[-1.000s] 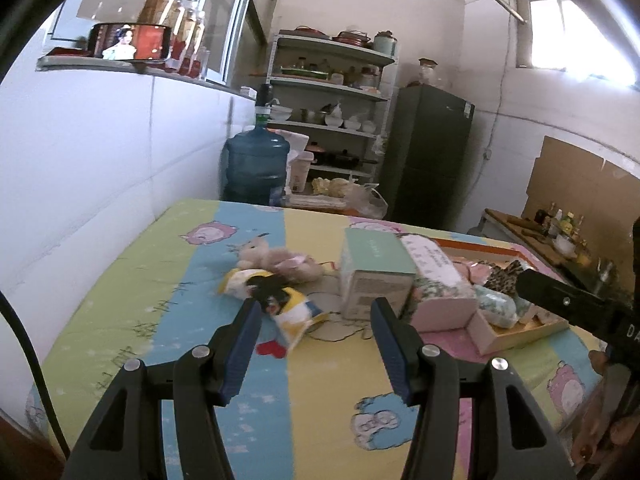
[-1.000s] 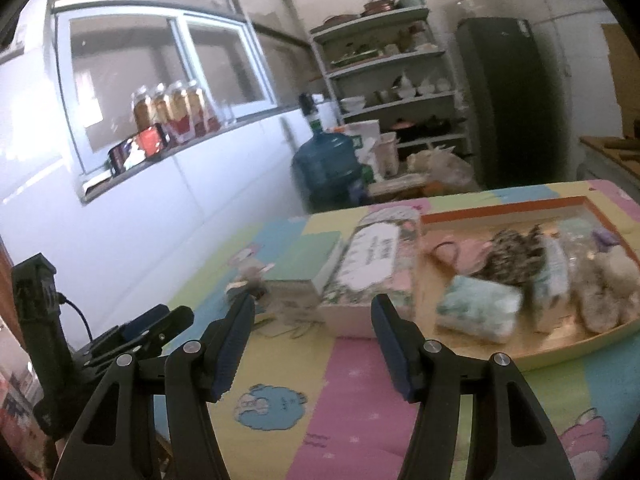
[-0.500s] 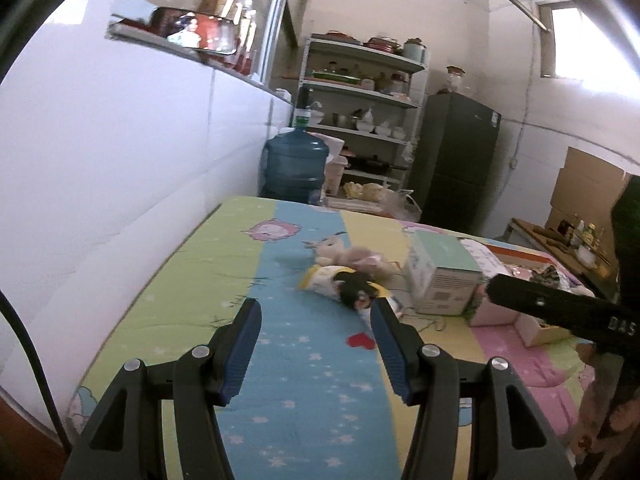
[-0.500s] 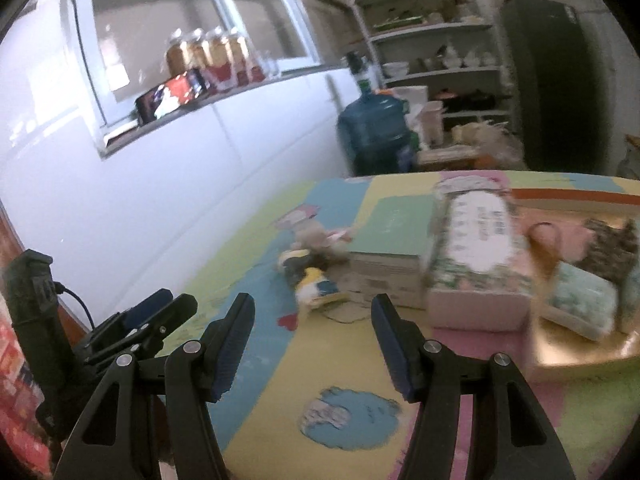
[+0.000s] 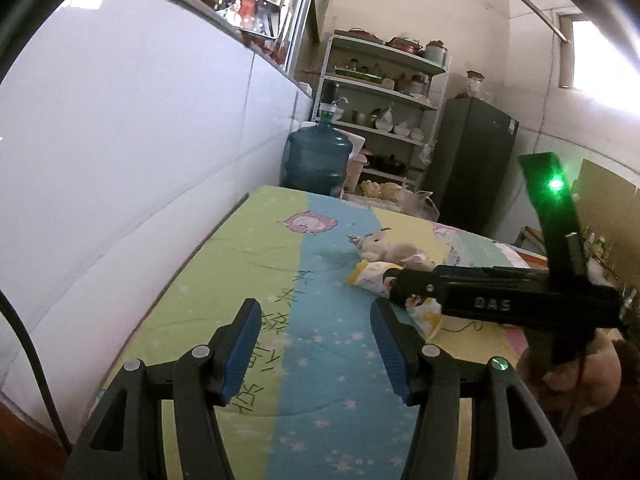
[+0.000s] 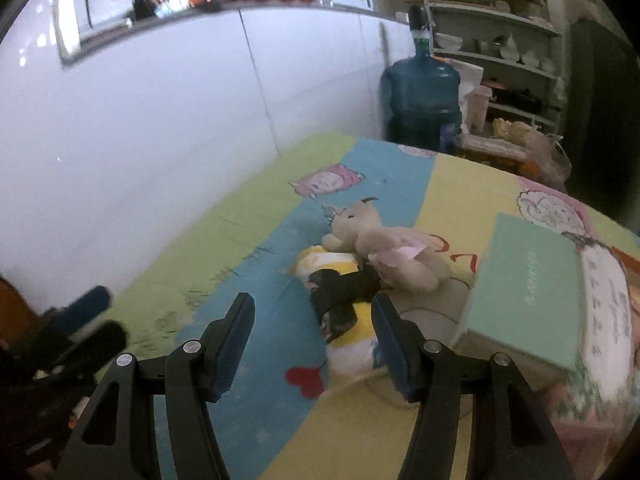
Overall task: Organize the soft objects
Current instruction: 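Grasp yellow penguin plush with right gripper while left gripper grasps tiara teddy bear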
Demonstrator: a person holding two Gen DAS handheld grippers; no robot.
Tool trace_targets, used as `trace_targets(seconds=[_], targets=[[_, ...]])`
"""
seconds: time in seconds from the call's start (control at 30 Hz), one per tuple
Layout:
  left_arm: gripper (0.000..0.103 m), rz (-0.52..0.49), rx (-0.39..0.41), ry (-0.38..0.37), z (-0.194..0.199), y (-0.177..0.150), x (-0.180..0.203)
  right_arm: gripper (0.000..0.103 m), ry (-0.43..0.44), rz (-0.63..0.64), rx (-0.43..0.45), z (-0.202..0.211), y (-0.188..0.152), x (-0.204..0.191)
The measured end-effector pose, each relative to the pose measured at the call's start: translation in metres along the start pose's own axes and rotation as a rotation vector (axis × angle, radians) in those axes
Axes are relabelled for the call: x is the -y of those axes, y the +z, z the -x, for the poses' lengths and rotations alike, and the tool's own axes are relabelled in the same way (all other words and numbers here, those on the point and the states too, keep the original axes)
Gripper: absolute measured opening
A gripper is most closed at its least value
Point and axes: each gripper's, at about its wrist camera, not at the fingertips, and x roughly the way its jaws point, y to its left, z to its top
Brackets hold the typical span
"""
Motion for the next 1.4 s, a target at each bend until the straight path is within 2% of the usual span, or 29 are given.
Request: trace_targets(seconds=[0.43,0.47,0.5,0.6,0.73,0.83,1.0,1.1,1.3,1.4], targets=[[0.057,0.014,-0.017,-0.019,-0.008,0.001,-0.009,0.062,-0.103,0.083,-0.100,-0.045,0.002,-0.003],[0.057,0.015,-0.018,-0.018,-0.007,0.002,-0.010,0.058,-0.115,0.090,-0.107,-0.046,0.002,-0.004],[0.057,0.017,-0.019,-0.018,-0.007,0.002,-0.010,0.043,-0.137,0.102,-0.108,-0.047,0.002,-0.004],[0.057,0.016,-0.019,-0.015,-0.008,0.003,-0.011,0.043,-0.095,0.104,-0.110,-0.043,0.001,-0.006],[0.057,0.010,-0.015,-0.022,-0.011,0.010,-0.009,0.042,-0.054,0.101,-0.073,-0.024,-0.004,-0.011],[0.057,0.008,-0.019,-0.042,-0.017,0.019,-0.007,0.042,-0.014,0.082,-0.007,0.009,-0.009,-0.011],[0.057,-0.007,-0.051,-0.102,-0.041,0.045,0.011,0.043,-0.039,0.001,0.104,0.064,-0.017,0.011],[0.057,0.009,-0.081,-0.155,-0.070,0.061,0.027,0.043,-0.067,-0.050,0.164,0.092,-0.022,0.027],[0.057,0.099,-0.227,-0.210,-0.146,0.070,0.044,0.043,-0.084,-0.091,0.197,0.117,-0.033,0.048],[0.057,0.134,-0.292,-0.204,-0.175,0.066,0.048,0.043,-0.078,-0.108,0.201,0.122,-0.041,0.052]])
